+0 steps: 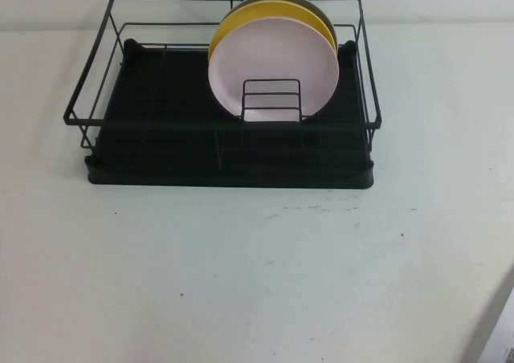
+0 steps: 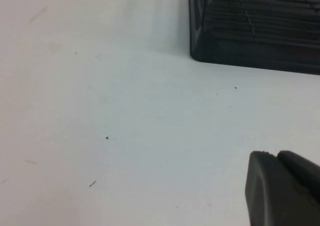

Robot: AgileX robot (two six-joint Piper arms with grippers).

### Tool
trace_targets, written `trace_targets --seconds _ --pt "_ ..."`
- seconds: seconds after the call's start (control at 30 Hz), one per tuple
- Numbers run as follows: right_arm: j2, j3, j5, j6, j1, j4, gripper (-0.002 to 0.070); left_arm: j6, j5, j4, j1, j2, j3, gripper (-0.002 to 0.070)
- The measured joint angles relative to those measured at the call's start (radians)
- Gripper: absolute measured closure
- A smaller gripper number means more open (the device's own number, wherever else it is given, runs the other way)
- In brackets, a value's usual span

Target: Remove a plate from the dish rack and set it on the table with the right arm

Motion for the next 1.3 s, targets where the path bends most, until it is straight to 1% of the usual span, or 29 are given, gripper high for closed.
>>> trace_targets --seconds 0.53,0.83,0.97,1.07,1.17,1.3 --pt "0.0 0.0 0.0 0.0 0.0 0.002 0.0694 0.0 0.0 0.0 0.0 0.0 0.0 0.0679" --pt "0.0 0.0 0.0 0.0 0.0 0.047 0.0694 0.0 0.0 0.0 0.0 0.0 0.0 0.0679" --pt "0.0 0.0 -0.002 0.0 0.0 0.095 0.0694 0.0 0.0 0.0 0.0 0.0 0.0 0.0679" --pt "0.0 0.0 -0.004 0.0 0.0 0.171 0.0694 0.0 0.0 0.0 0.0 0.0 0.0 0.0679" --pt "0.0 0.0 -0.029 0.0 0.0 0.29 0.0694 0.0 0.0 0.0 0.0 0.0 0.0 0.0679" --pt "0.0 0.0 -0.106 0.0 0.0 0.558 0.0694 0.0 0.0 0.0 0.0 0.0 0.0 0.0679"
